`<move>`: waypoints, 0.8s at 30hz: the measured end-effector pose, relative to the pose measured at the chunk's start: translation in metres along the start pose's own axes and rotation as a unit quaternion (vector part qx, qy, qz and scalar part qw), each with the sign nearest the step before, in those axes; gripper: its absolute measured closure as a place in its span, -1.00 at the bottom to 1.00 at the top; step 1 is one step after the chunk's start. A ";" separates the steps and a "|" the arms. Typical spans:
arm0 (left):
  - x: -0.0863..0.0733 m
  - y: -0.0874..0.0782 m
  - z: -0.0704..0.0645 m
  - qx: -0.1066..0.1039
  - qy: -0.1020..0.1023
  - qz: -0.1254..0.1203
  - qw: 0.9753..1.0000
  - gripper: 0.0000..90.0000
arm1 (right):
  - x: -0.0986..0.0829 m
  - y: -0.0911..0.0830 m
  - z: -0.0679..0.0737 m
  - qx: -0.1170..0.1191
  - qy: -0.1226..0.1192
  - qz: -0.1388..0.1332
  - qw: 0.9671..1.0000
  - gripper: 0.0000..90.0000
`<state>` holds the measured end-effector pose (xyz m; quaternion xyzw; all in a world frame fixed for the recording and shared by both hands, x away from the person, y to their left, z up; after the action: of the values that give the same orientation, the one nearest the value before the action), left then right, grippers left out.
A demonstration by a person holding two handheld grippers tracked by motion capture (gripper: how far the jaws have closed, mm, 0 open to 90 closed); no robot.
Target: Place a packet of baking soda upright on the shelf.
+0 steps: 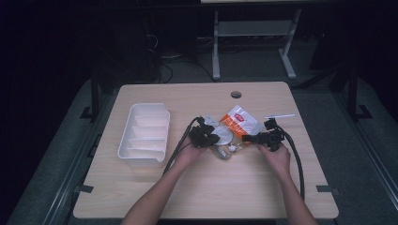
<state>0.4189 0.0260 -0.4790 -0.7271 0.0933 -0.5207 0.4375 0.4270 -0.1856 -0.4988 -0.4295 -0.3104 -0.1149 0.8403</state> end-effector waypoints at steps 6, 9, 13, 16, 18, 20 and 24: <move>0.000 0.000 0.000 -0.001 -0.001 -0.002 1.000 0.85 | 0.004 0.008 -0.001 -0.005 0.019 -0.009 1.000 0.16; 0.000 0.000 0.000 -0.002 -0.004 -0.004 1.000 0.85 | 0.007 0.011 -0.005 0.022 0.053 -0.022 0.998 0.48; -0.001 0.000 0.000 -0.003 -0.004 -0.007 1.000 0.81 | 0.007 0.013 -0.002 0.025 0.050 -0.024 0.998 0.72; -0.003 -0.001 0.000 -0.012 -0.010 -0.012 1.000 0.75 | 0.009 0.011 0.001 0.027 0.040 -0.035 0.998 0.96; -0.004 -0.002 0.001 -0.011 -0.010 -0.012 1.000 0.69 | 0.010 0.009 0.003 0.027 0.034 -0.036 0.998 0.98; -0.005 -0.004 0.001 -0.011 -0.013 -0.014 1.000 0.63 | 0.011 0.008 0.006 0.025 0.025 -0.036 0.999 0.98; -0.006 -0.009 0.003 -0.022 -0.020 -0.021 0.999 0.59 | 0.013 0.005 0.009 0.023 0.012 -0.037 0.999 0.99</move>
<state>0.4157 0.0364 -0.4763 -0.7486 0.0806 -0.5127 0.4127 0.4360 -0.1738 -0.4899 -0.3968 -0.3186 -0.1432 0.8488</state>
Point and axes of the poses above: each handheld gripper's, and its own axes: y roughly forward along the jaws, x roughly out of its top, z roughly to its left, the point moved 5 cm from there along y, roughly forward along the jaws, and after that the axes turned 4 degrees about -x, right-handed, at the moved point
